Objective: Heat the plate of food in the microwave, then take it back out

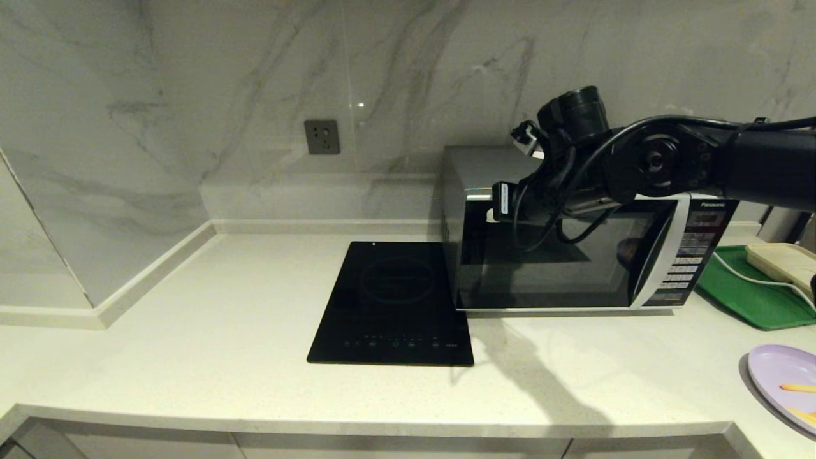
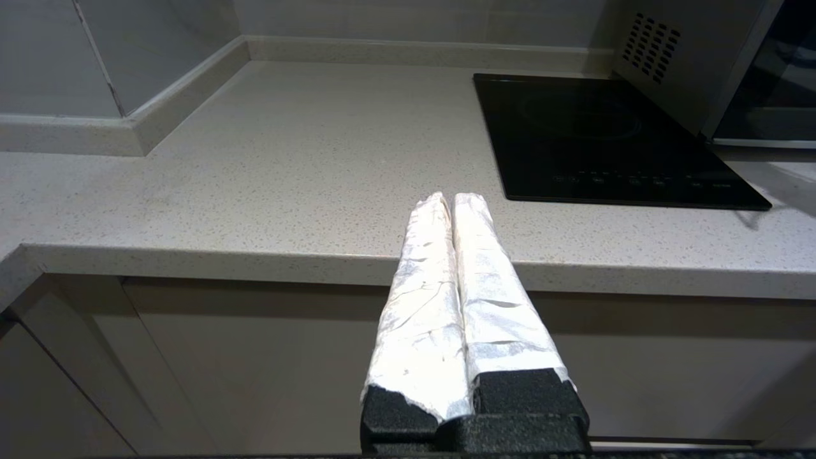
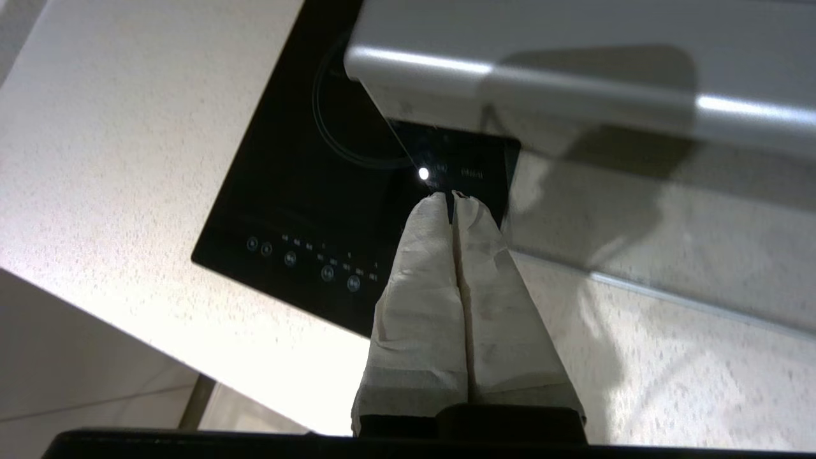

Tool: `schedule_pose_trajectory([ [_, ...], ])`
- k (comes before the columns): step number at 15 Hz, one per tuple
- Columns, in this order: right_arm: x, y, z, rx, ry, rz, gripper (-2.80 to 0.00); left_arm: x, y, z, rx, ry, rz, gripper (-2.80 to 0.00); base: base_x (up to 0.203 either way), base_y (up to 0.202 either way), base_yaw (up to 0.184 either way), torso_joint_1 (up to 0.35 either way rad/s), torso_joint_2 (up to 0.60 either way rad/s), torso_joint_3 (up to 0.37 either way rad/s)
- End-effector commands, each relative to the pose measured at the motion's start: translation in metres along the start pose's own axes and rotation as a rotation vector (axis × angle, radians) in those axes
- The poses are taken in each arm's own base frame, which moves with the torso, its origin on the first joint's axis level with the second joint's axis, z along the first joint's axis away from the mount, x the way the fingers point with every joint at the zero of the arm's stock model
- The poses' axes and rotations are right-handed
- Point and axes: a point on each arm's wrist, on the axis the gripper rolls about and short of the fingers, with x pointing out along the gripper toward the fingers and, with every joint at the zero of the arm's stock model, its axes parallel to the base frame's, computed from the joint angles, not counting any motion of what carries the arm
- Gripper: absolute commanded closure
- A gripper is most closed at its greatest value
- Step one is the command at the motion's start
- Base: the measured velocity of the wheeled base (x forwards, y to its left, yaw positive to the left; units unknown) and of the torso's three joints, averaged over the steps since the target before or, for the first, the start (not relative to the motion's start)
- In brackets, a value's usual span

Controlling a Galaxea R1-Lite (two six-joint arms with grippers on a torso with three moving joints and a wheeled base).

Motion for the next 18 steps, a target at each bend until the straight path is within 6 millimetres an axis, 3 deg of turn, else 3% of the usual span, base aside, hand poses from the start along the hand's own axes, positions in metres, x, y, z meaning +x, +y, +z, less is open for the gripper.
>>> schedule_pose_trajectory([
  [1,0.008,0.0,0.001,0.001,-0.024,0.009,0.0,0.0,0.0,0.0,-0.001,-0.002,0.001,0.0,0.0,0.0,0.0,0.0,0.0,0.0],
  [12,0.039,-0.003,0.001,-0.002,-0.125,0.015,0.0,0.0,0.0,0.0,-0.001,-0.001,0.001,0.0,0.0,0.0,0.0,0.0,0.0,0.0],
  [18,0.024,-0.003,0.0,0.001,-0.126,-0.007,0.0,0.0,0.0,0.0,-0.001,-0.001,0.001,0.0,0.0,0.0,0.0,0.0,0.0,0.0],
])
